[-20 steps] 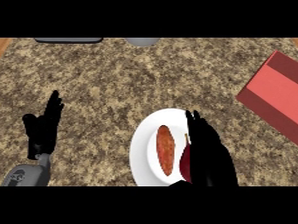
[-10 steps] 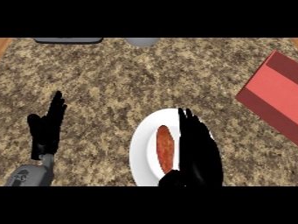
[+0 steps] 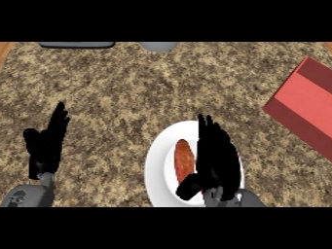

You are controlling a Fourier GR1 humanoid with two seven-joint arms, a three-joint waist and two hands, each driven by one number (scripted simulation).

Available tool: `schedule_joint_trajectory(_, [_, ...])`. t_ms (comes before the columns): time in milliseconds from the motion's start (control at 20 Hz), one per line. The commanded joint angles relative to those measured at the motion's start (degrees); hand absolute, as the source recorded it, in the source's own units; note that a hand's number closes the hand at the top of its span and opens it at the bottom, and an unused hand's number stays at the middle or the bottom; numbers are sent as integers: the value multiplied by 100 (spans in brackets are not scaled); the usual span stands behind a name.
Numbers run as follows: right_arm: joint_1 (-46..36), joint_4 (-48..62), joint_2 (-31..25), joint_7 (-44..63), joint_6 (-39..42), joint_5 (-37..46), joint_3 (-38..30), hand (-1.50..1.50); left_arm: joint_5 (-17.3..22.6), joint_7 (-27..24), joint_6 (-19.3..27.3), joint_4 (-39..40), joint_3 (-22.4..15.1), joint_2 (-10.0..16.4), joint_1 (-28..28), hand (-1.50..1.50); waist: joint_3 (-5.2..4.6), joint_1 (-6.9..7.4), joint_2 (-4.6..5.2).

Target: Pick the sweet potato from the plate and place it in the cardboard box

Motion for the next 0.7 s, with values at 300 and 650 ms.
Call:
schedule_joint_trajectory(300, [-261, 545, 107, 1374, 80, -191, -75, -150, -22, -34, -30, 14, 84, -7, 27, 0, 2, -38, -8])
schedule_joint_trajectory(650, [-563, 879, 107, 1374, 99, -300, -85, -150, -125, -236, 44, 252, 31, -247, -50, 0, 0, -38, 3])
